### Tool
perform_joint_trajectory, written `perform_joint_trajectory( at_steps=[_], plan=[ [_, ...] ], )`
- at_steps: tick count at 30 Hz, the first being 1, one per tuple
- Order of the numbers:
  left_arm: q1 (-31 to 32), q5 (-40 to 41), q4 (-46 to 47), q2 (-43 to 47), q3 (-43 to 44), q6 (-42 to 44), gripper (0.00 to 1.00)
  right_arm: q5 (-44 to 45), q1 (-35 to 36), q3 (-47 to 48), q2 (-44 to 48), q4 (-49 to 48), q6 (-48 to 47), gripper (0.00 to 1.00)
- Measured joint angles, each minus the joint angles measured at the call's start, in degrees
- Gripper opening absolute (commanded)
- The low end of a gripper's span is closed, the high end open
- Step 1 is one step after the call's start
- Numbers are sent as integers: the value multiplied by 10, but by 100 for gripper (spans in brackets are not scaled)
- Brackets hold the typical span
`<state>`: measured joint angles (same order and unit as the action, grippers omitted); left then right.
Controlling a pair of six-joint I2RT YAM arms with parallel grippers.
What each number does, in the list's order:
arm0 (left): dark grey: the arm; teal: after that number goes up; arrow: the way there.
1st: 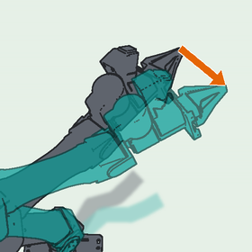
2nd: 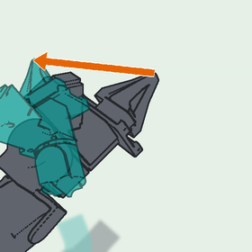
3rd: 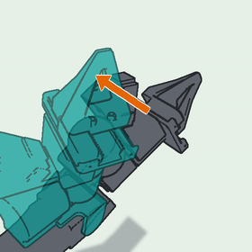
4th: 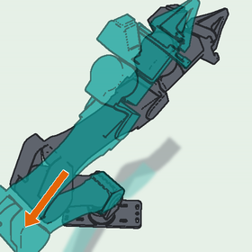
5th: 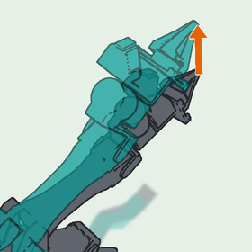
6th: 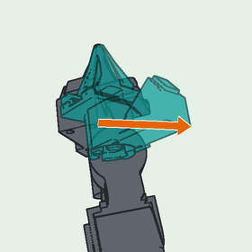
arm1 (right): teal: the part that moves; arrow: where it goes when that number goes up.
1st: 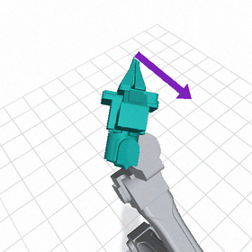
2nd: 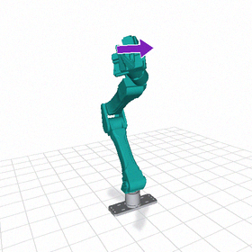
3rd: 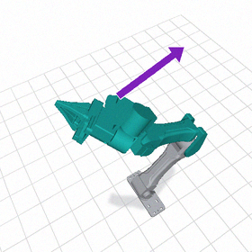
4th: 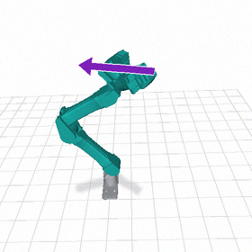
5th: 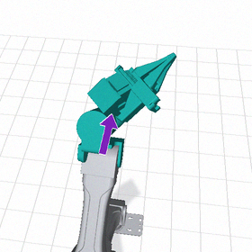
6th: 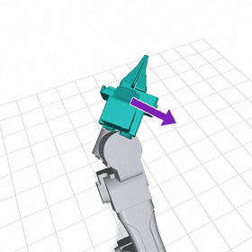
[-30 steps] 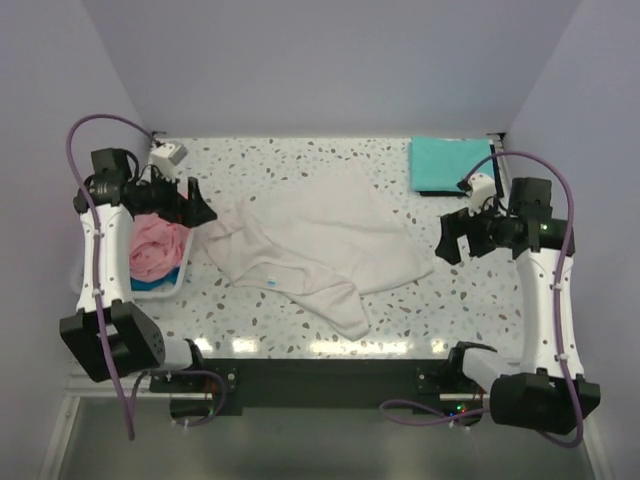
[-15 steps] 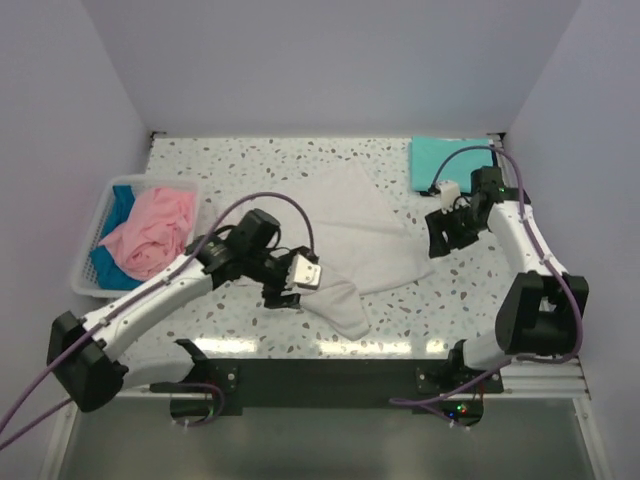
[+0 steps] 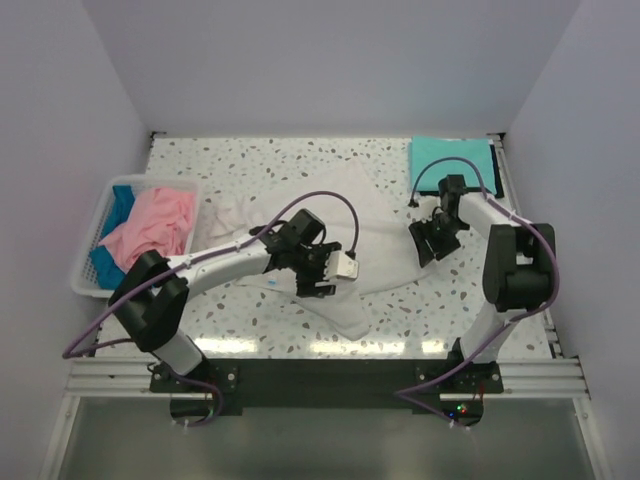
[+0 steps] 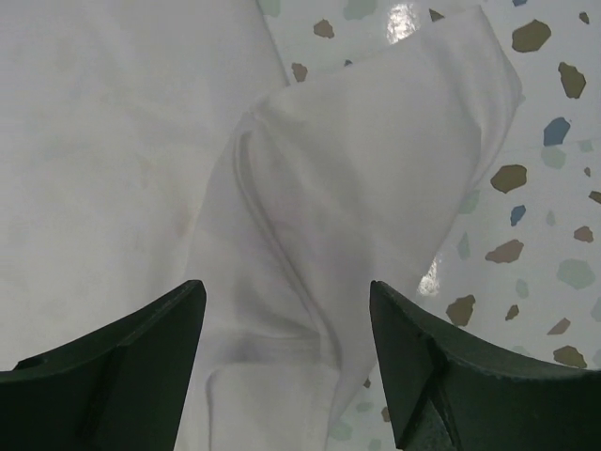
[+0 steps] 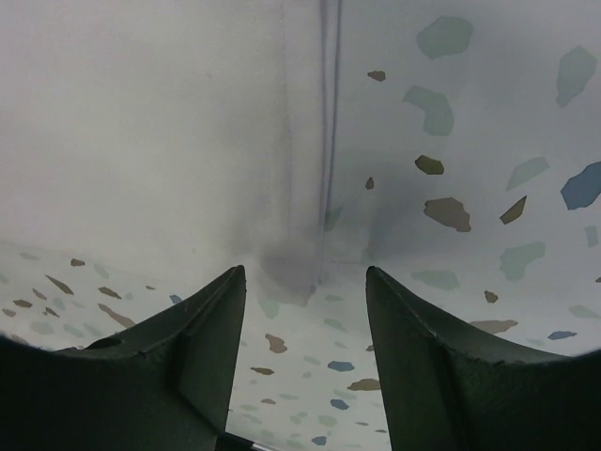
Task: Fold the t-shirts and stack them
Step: Flatten the tshirt out
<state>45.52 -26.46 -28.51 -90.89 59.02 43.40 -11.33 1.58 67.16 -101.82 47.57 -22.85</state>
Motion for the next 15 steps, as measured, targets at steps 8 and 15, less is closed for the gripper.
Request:
perform_joint_trajectory(
  at_steps=[8, 15],
  plan=[
    [9, 24, 50, -65, 27, -35, 43, 12, 0, 0, -20, -7, 14, 42],
    [3, 58, 60, -63, 11, -60, 4, 14, -1, -10, -27, -5, 16, 0]
  ],
)
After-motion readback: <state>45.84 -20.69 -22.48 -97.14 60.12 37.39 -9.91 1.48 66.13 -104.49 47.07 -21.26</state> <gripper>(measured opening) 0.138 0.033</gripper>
